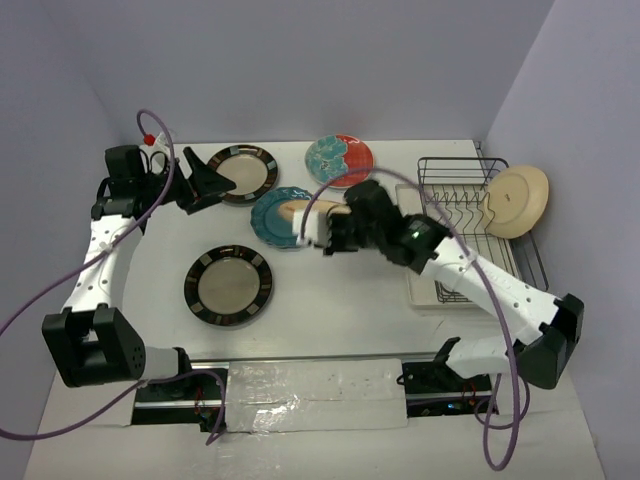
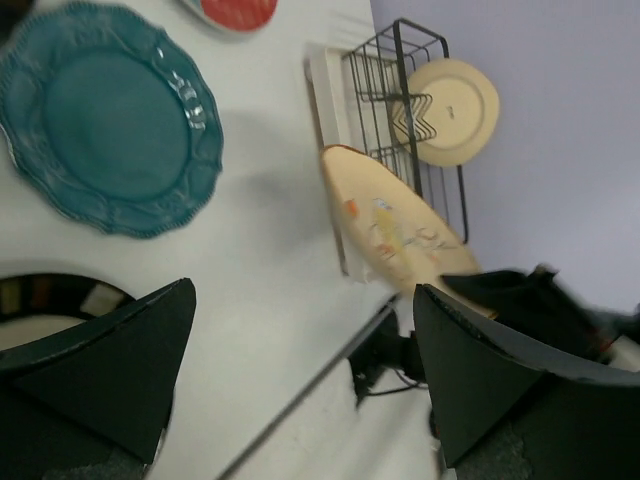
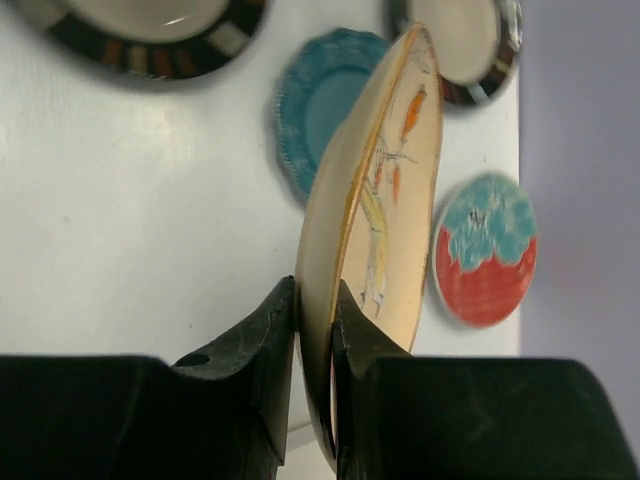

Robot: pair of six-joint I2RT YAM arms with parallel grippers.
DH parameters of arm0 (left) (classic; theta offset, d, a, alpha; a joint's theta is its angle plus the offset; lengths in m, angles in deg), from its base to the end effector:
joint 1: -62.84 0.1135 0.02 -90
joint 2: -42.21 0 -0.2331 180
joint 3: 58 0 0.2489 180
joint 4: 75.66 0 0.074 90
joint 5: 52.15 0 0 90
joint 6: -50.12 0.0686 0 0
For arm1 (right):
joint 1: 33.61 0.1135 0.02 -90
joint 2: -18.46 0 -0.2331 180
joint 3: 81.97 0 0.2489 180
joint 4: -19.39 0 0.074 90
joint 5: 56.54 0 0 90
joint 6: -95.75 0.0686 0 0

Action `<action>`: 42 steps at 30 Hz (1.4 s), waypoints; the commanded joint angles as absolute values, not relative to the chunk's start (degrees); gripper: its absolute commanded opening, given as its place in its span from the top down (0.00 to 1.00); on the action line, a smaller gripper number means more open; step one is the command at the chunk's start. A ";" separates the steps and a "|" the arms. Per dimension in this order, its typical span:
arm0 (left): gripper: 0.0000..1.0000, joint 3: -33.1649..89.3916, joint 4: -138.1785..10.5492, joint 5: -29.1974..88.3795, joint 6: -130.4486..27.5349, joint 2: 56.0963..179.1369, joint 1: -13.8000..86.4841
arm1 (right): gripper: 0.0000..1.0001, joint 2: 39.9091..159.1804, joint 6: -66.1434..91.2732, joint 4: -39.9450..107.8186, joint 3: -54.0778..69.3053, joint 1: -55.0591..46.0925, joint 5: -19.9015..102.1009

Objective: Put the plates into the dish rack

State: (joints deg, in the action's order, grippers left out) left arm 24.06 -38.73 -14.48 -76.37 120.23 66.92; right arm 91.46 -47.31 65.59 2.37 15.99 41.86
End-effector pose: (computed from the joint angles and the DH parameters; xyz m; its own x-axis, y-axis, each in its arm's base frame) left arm 0.3203 -0.0316 0.2961 -0.8039 -0.4217 -0.4195 0.1759 0.5051 -0.8449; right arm 0.1948 0.2443 0.3043 0.4416 -0.7011 -0.5599 -0.7955 -0.0174 -0.6057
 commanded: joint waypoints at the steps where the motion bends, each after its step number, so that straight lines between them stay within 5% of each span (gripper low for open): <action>1: 0.01 28.01 -37.10 -10.04 -67.84 117.44 66.80 | 1.00 86.93 -29.88 67.49 15.02 1.97 48.99; 15: 0.01 23.44 -44.83 -18.57 -69.06 117.88 66.71 | 1.00 98.44 -3.83 83.95 35.59 -58.99 85.91; 25: 0.01 23.45 -45.71 -19.98 -69.06 118.41 66.71 | 1.00 111.97 -14.10 95.12 51.85 -64.81 81.11; 42: 0.01 23.80 -45.98 -21.12 -70.11 120.43 66.71 | 1.00 119.71 -18.24 97.24 51.95 -66.48 77.76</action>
State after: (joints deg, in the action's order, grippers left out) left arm 22.92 -42.73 -19.49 -69.66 120.40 66.92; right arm 120.57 -16.77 100.32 49.56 -65.73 75.89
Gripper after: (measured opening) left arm 0.992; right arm 0.223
